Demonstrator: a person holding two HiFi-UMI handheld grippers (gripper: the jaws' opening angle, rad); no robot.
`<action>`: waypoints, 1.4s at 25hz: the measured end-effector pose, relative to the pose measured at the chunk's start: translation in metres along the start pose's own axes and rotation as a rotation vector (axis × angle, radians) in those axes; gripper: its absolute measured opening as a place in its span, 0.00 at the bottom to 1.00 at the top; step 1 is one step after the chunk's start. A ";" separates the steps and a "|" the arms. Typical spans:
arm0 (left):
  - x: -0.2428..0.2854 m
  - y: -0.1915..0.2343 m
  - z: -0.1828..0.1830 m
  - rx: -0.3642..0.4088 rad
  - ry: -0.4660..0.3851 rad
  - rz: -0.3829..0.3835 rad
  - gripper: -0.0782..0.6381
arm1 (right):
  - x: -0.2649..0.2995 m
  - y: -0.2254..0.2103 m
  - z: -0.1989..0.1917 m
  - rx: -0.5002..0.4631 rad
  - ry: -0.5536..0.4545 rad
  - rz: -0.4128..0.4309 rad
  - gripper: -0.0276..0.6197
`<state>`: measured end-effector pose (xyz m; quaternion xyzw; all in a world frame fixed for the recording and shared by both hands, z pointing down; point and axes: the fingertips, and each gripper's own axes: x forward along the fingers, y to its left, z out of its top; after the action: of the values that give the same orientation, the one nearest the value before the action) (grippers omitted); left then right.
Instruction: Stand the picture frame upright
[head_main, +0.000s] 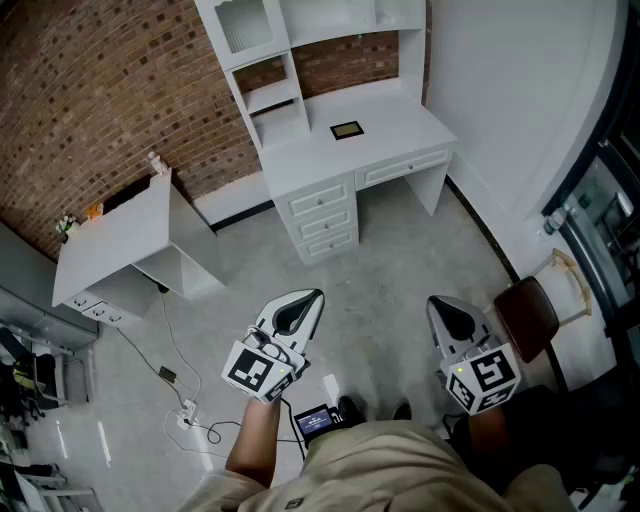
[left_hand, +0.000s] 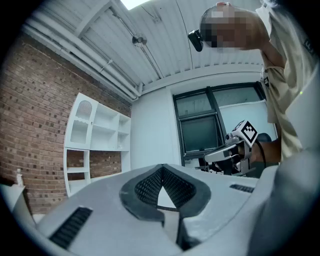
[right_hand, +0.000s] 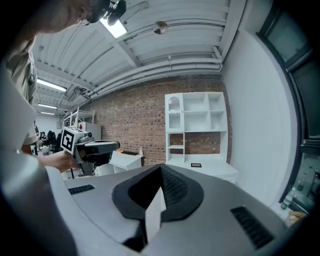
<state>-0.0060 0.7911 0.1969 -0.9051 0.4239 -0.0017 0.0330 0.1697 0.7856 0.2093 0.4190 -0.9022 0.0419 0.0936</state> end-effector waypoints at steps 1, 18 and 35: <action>0.000 0.004 0.000 0.000 -0.001 -0.003 0.12 | 0.005 0.001 0.002 -0.002 0.000 0.001 0.05; 0.016 0.068 -0.008 -0.021 -0.043 -0.077 0.12 | 0.076 0.006 0.021 0.009 -0.029 -0.036 0.05; 0.250 0.153 -0.029 -0.032 0.027 -0.027 0.12 | 0.218 -0.211 0.049 0.021 -0.030 0.057 0.05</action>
<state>0.0359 0.4994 0.2098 -0.9110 0.4122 -0.0077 0.0126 0.1865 0.4785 0.2048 0.3947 -0.9146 0.0478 0.0741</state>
